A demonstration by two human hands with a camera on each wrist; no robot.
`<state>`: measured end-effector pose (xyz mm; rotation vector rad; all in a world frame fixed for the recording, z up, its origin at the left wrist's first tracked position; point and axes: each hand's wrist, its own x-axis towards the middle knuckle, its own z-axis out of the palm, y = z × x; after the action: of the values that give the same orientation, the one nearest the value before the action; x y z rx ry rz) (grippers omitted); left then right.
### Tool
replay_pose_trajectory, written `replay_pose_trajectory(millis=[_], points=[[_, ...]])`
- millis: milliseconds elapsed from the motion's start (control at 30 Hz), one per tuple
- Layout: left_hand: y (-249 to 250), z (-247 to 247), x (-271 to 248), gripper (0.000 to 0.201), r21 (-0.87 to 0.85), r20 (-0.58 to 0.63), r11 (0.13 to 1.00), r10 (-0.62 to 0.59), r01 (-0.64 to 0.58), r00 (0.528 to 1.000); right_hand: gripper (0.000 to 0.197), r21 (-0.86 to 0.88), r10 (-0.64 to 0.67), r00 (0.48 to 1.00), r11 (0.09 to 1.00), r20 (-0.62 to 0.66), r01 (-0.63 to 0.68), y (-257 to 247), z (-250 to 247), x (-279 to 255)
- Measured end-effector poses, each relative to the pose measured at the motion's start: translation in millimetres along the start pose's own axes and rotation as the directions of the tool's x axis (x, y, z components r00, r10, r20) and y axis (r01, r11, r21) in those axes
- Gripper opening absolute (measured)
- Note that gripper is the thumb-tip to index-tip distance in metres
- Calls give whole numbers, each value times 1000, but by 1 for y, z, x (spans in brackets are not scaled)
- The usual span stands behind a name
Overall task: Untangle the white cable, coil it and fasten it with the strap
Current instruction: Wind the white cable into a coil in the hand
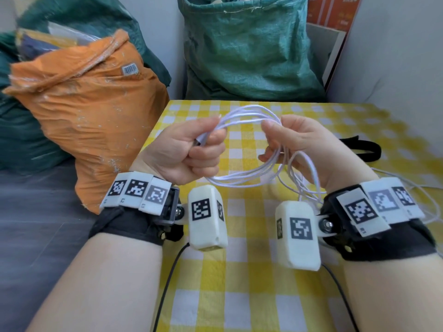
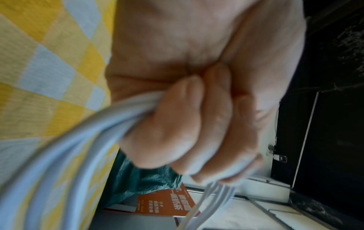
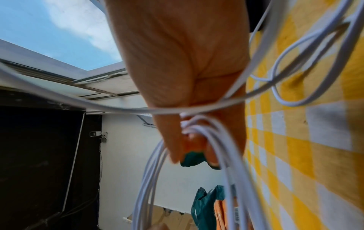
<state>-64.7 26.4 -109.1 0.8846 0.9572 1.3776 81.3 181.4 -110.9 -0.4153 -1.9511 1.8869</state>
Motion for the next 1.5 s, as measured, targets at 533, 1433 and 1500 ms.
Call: replay_pose_trajectory(millis=[533, 1433, 1500], points=[[5, -17, -5, 45, -59, -461, 956, 230, -287, 857, 34, -544, 144, 963, 801, -227, -248, -1, -11, -5], [2, -15, -5, 36, -126, -398, 976, 113, -177, 910, 13, -90, -105, 844, 994, -526, 67, 6, -11, 4], [3, -17, -6, 34, -196, -408, 949, 149, -246, 901, 14, -73, -117, 848, 993, -517, 93, 5, -9, 4]])
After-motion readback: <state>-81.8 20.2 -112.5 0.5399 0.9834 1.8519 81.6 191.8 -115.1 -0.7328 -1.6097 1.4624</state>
